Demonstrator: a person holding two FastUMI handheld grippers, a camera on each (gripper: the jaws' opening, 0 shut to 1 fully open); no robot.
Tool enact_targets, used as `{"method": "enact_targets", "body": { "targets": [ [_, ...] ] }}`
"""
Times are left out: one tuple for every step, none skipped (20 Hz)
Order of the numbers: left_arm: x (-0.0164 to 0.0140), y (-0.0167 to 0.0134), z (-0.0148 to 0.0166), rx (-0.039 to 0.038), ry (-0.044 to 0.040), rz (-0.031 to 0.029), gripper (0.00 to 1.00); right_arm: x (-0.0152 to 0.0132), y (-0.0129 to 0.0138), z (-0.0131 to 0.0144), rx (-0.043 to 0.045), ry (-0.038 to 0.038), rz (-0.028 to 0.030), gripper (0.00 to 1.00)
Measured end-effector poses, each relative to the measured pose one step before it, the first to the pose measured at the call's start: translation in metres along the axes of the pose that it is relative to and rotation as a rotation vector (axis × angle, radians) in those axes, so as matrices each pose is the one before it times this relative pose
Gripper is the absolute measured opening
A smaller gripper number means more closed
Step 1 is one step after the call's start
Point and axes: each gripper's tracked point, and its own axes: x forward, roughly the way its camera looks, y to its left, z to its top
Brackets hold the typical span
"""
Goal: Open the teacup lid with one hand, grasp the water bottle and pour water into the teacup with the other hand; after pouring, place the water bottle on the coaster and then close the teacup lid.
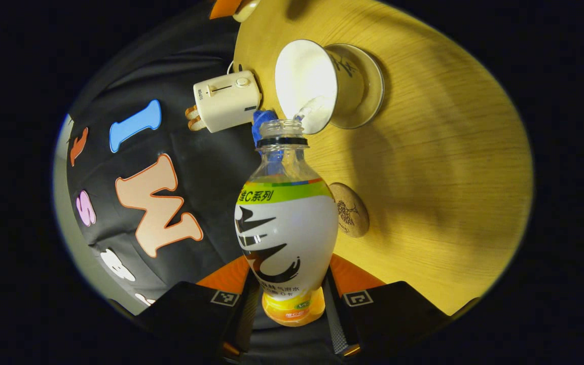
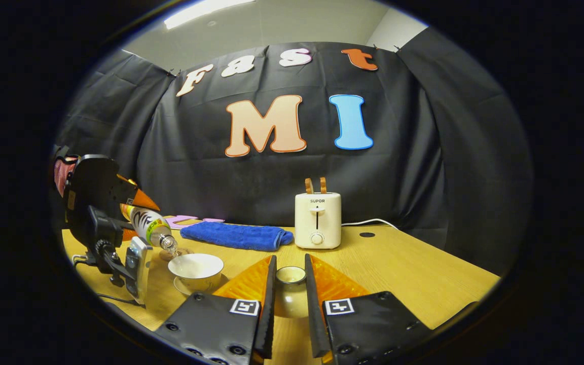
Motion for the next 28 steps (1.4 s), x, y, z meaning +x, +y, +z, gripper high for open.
{"method": "enact_targets", "body": {
  "targets": [
    [0.00075, 0.00108, -0.00093, 0.00916, 0.00715, 0.00257, 0.59, -0.00016, 0.00005, -0.00015, -0.00016, 0.00125, 0.00082, 0.33],
    [-0.00114, -0.00007, -0.00073, 0.0078, 0.00243, 0.00166, 0.59, 0.00066, 0.00044, -0.00014, 0.00018, 0.00027, 0.00188, 0.33],
    [0.0001, 0.00037, 0.00056, 0.00883, 0.00373, 0.00436, 0.59, -0.00095, -0.00017, 0.00022, -0.00003, 0.00009, 0.00038, 0.33],
    [-0.00305, -0.00124, 0.00218, 0.01046, 0.00395, 0.0041, 0.59, 0.00014, 0.00018, 0.00004, -0.00017, 0.00031, 0.00014, 0.33],
    [-0.00089, -0.00072, 0.00125, 0.00813, 0.00257, 0.00239, 0.59, 0.00014, 0.00007, -0.00043, -0.00012, 0.0, 0.00056, 0.33],
    [-0.00098, 0.00008, 0.00153, 0.00834, 0.0023, 0.00303, 0.59, -0.00005, 0.00011, -0.00008, 0.00005, 0.00054, 0.00107, 0.33],
    [-0.00025, 0.00022, 0.00115, 0.01037, 0.00297, 0.00348, 0.59, 0.00055, -0.00012, 0.00022, 0.00005, 0.00024, 0.00019, 0.33],
    [-0.00066, -0.00015, -0.00004, 0.01204, 0.00448, 0.00361, 0.59, -0.00019, 0.00001, -0.00031, -0.00006, -0.00002, 0.00004, 0.33],
    [-0.00121, -0.00109, 0.00205, 0.01491, 0.00223, 0.0021, 0.58, -0.00009, 0.0, 0.00017, -0.0001, -0.00001, 0.00007, 0.33],
    [-0.00195, -0.00002, 0.00039, 0.01468, 0.00107, 0.00002, 0.59, 0.00075, 0.00019, 0.00041, 0.00001, 0.00004, -0.00009, 0.32],
    [-0.00033, 0.00128, -0.00022, 0.01583, 0.0021, 0.00178, 0.59, -0.00029, -0.00001, -0.00033, -0.0002, -0.00024, 0.00013, 0.33],
    [-0.00091, 0.00234, 0.00094, 0.01449, -0.0014, 0.00304, 0.59, -0.00013, -0.00017, 0.00001, 0.00025, 0.0004, -0.0001, 0.33],
    [-0.00006, 0.00154, 0.00043, 0.01134, 0.00102, 0.00071, 0.59, -0.00013, -0.00017, -0.00041, -0.00018, -0.00025, 0.00018, 0.33],
    [-0.0014, 0.00232, 0.00021, 0.01053, 0.00182, -0.0002, 0.59, 0.00006, 0.00025, 0.0002, 0.00011, 0.00004, 0.00007, 0.33],
    [-0.00102, 0.00059, -0.00027, 0.01136, 0.00239, 0.00056, 0.59, -0.00075, -0.00004, -0.00009, 0.00003, 0.0004, 0.00017, 0.33],
    [0.00025, 0.00232, -0.00102, 0.00977, 0.00666, 0.00044, 0.59, 0.00007, -0.00038, -0.00007, 0.00003, 0.00012, 0.00016, 0.33],
    [-0.00196, -0.00024, -0.00052, 0.0108, 0.00751, -0.00435, 0.59, 0.0003, 0.00025, 0.00024, 0.00012, 0.00019, -0.00011, 0.33],
    [-0.00009, 0.00276, -0.00125, 0.01018, 0.00318, -0.00336, 0.59, 0.00005, -0.00007, -0.00012, -0.00038, -0.0005, 0.00008, 0.33],
    [0.00019, 0.00147, -0.00078, 0.00983, 0.00358, -0.0005, 0.59, -0.00006, 0.00011, 0.00028, 0.00034, 0.00047, 0.0, 0.33],
    [-0.00063, 0.00134, -0.00011, 0.00823, 0.00222, 0.00089, 0.59, 0.00014, -0.00016, -0.00012, 0.00001, -0.00016, 0.00003, 0.33],
    [0.00015, 0.00092, 0.00024, 0.00756, 0.00115, 0.00125, 0.6, 0.00004, -0.00034, -0.00039, 0.00003, 0.00009, -0.00003, 0.33],
    [-0.00052, 0.00132, 0.0, 0.00486, 0.00089, 0.00088, 0.6, 0.00029, 0.00007, 0.0001, 0.00008, 0.00006, -0.00008, 0.33],
    [-0.00006, 0.00005, 0.00024, 0.00223, 0.00172, -0.00051, 0.6, -0.00024, 0.00031, 0.00003, -0.00024, -0.00019, 0.00012, 0.33],
    [-0.00047, 0.00018, -0.00018, 0.00167, 0.00154, 0.0006, 0.59, 0.00018, -0.00006, 0.00008, 0.00024, 0.00018, -0.00005, 0.33],
    [0.0005, -0.00013, 0.00022, 0.0006, -0.00039, 0.00068, 0.59, -0.00036, -0.00014, 0.0, -0.00029, -0.0003, -0.00006, 0.33],
    [0.00003, -0.00011, 0.00034, -0.00371, -0.00242, -0.00071, 0.59, 0.00025, -0.00006, -0.00008, -0.00009, -0.00015, 0.00001, 0.32],
    [0.00183, -0.00208, 0.00011, -0.00848, -0.00608, -0.00438, 0.59, 0.00011, 0.00012, 0.00023, 0.00021, 0.00025, -0.00005, 0.33],
    [0.00188, -0.0021, 0.00047, -0.01778, -0.00822, -0.00857, 0.59, -0.00051, -0.00028, -0.00056, -0.00009, -0.00042, 0.00004, 0.33]
  ]
}}
